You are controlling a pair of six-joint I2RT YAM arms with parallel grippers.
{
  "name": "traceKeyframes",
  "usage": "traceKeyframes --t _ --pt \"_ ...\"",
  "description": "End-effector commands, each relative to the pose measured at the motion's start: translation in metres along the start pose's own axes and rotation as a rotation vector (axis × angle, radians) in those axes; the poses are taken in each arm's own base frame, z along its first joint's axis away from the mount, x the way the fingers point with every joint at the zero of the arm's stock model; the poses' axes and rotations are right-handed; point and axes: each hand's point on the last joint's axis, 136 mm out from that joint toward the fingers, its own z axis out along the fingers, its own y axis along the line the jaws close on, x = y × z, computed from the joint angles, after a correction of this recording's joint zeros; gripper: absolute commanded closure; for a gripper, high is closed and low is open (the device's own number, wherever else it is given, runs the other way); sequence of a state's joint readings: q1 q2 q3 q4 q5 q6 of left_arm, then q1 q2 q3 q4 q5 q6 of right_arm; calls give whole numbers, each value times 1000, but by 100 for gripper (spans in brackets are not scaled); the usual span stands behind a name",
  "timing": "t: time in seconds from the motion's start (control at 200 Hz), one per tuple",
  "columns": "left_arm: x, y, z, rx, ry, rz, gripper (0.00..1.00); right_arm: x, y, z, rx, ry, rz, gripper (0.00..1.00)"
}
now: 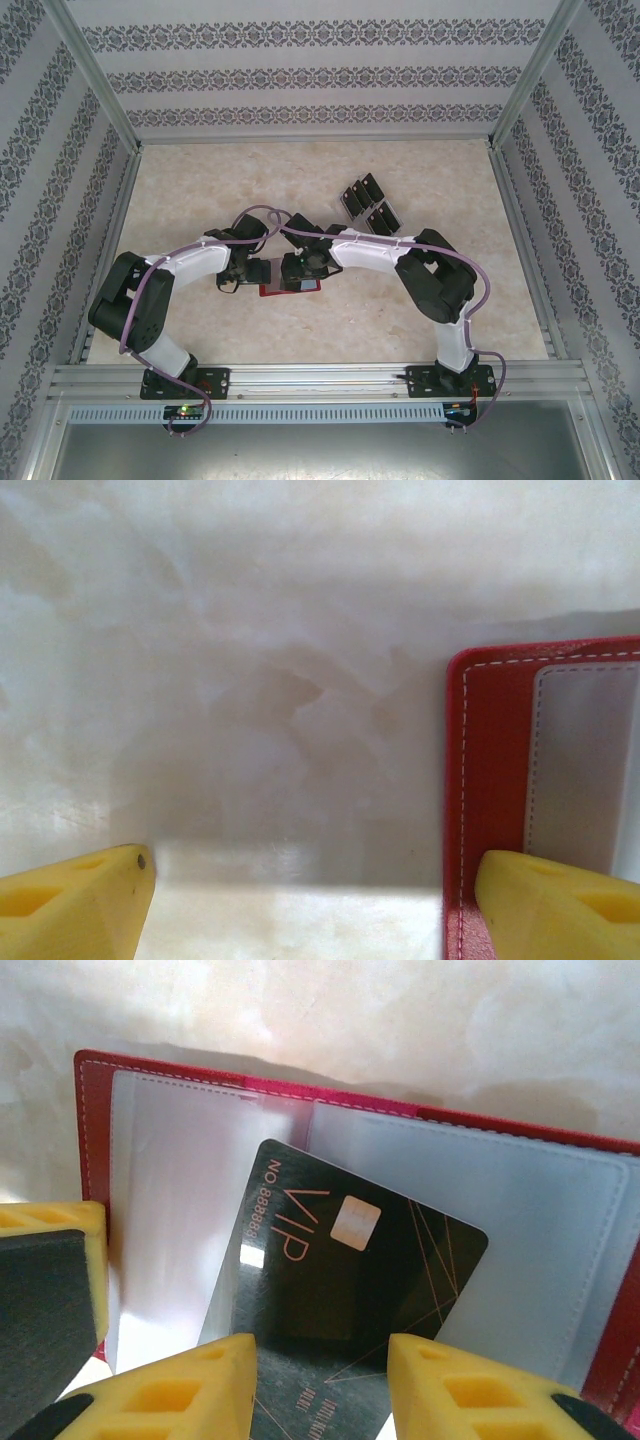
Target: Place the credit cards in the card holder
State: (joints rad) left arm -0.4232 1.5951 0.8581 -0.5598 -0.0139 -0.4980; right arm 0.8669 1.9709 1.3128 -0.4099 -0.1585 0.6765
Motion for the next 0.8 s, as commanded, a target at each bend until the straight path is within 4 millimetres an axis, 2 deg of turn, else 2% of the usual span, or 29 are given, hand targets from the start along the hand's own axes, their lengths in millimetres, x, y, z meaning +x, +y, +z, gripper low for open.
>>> traceKeyframes --t 0.0,0.115,0.235,0.48,0.63,0.794 --pt "8 3 4 3 21 -5 15 -6 15 3 -35 -10 -12 59" --pt "7 2 3 4 20 -6 14 -12 25 8 -52 -8 -23 59" --pt "7 2 3 4 21 -5 14 -15 29 4 -62 -20 -35 59" --pt "5 2 0 5 16 -4 14 -13 15 -23 -41 -74 -23 59" --pt "2 3 -3 0 -2 -25 14 -12 3 -19 -25 -72 2 59" --pt "-11 6 -13 23 -44 -80 14 -13 1 -13 -26 -65 9 59"
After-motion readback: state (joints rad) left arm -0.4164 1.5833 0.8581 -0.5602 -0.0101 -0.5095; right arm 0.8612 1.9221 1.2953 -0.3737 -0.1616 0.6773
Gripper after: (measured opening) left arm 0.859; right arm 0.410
